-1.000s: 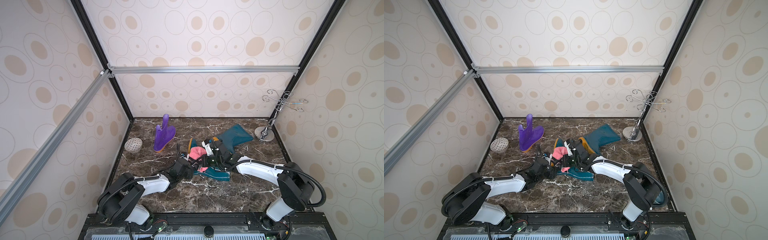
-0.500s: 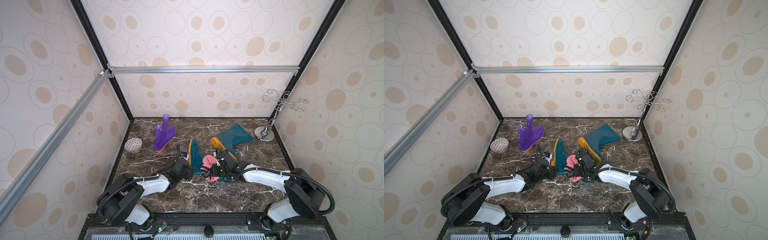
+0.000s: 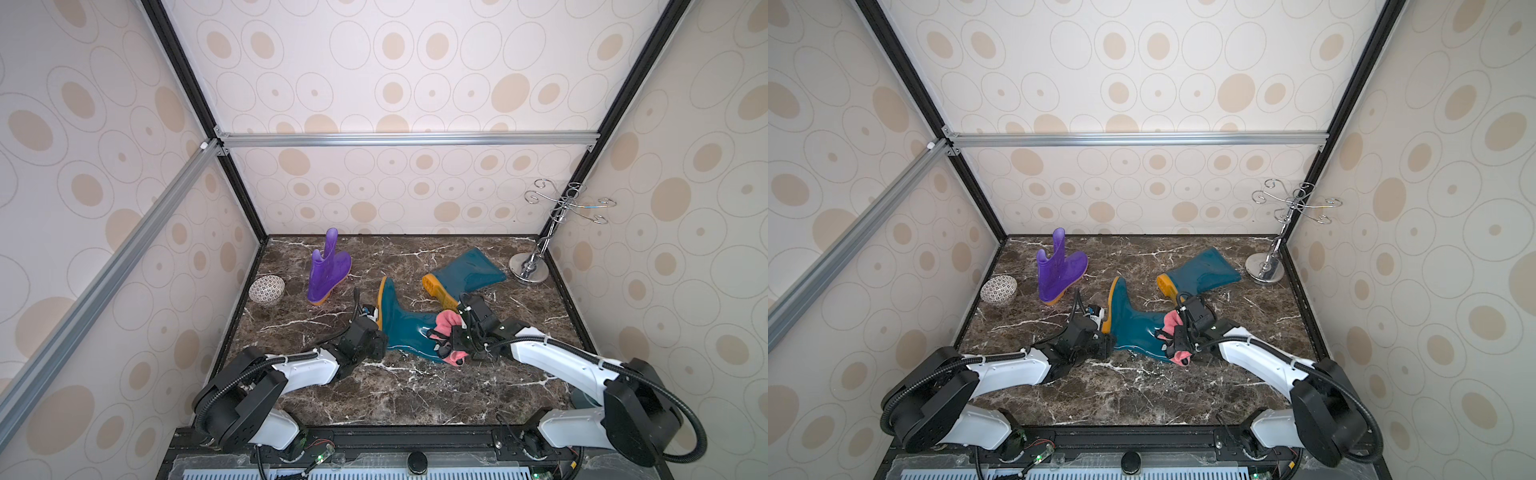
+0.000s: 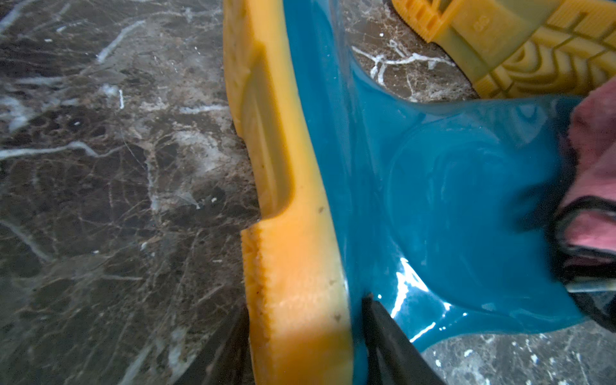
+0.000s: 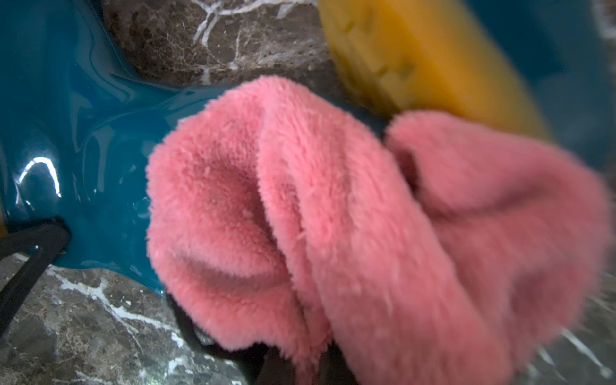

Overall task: Wipe the rubber boots with a cloth
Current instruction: Wipe the dirt off the rubber boot.

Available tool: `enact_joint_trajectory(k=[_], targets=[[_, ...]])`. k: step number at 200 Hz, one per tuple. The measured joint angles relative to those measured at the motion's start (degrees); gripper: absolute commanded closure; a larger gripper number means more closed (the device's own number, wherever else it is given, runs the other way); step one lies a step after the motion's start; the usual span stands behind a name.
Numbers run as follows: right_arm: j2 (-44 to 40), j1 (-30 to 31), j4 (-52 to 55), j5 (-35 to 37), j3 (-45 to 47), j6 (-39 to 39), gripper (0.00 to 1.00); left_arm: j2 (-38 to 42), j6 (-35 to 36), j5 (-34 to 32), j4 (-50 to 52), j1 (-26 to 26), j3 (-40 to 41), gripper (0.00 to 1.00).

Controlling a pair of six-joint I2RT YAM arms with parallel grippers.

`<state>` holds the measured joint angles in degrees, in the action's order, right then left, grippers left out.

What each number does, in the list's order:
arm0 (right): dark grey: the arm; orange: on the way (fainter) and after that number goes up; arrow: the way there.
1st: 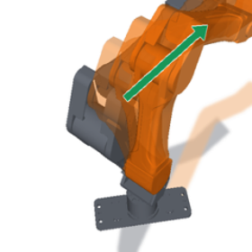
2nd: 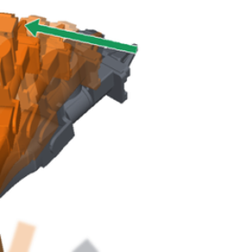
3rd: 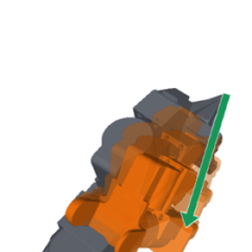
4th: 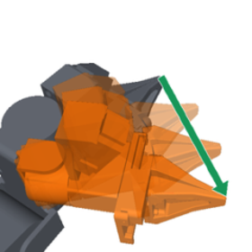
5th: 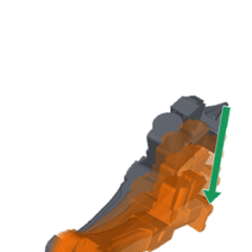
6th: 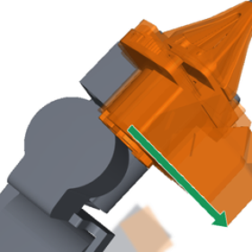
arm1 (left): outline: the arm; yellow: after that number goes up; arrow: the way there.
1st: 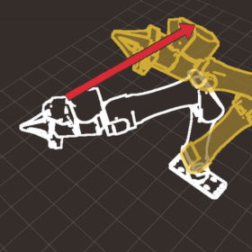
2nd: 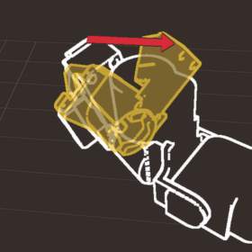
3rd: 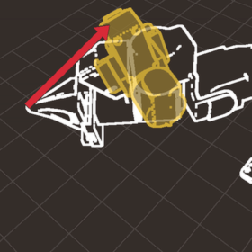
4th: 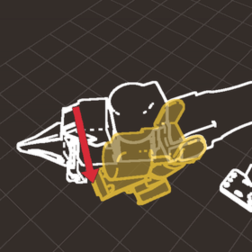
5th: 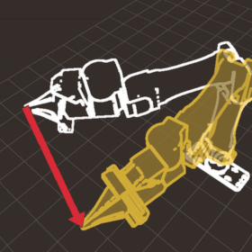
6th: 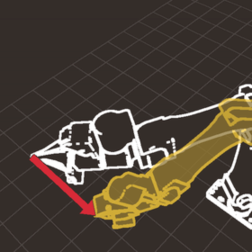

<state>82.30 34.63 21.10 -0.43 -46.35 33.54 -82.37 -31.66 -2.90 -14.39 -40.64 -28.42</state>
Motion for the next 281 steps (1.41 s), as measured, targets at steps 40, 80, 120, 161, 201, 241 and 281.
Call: enact_joint_trajectory(k=[40, 80, 120, 161, 201, 241, 281], targets=[[9.9, 5.2, -5.1, -5.0, -6.8, -0.7, 1.0, 0.2, 0.0, 0.0, 0.1, 0.0, 0.3, 0.44], [12.2, 8.4, -11.7, -5.3, -18.7, 0.5, 1.0, 0.2, 0.0, -0.2, 0.1, 0.0, 0.4, 0.44], [19.8, 2.9, -15.2, -4.9, -23.7, 2.3, 1.0, 0.2, 0.0, -0.3, 0.1, 0.0, 0.4, 0.43], [19.0, -0.3, -16.0, -1.5, -12.9, 3.6, 1.0, 0.2, 0.1, -0.3, 0.4, 0.0, 0.4, 0.42], [3.6, 0.5, -12.0, 4.0, -0.6, 3.8, 1.0, 0.3, 0.2, -0.4, 1.2, -0.1, 0.4, 0.4], [-8.2, 0.9, -4.3, 2.4, 7.2, 0.9, 1.0, 0.5, 0.2, -0.5, 1.5, -0.1, 0.4, 0.4], [-8.0, 7.0, -3.4, -3.0, 6.9, -1.7, 1.0, 0.5, 0.2, -0.4, 2.3, -0.1, 0.0, 0.39]])
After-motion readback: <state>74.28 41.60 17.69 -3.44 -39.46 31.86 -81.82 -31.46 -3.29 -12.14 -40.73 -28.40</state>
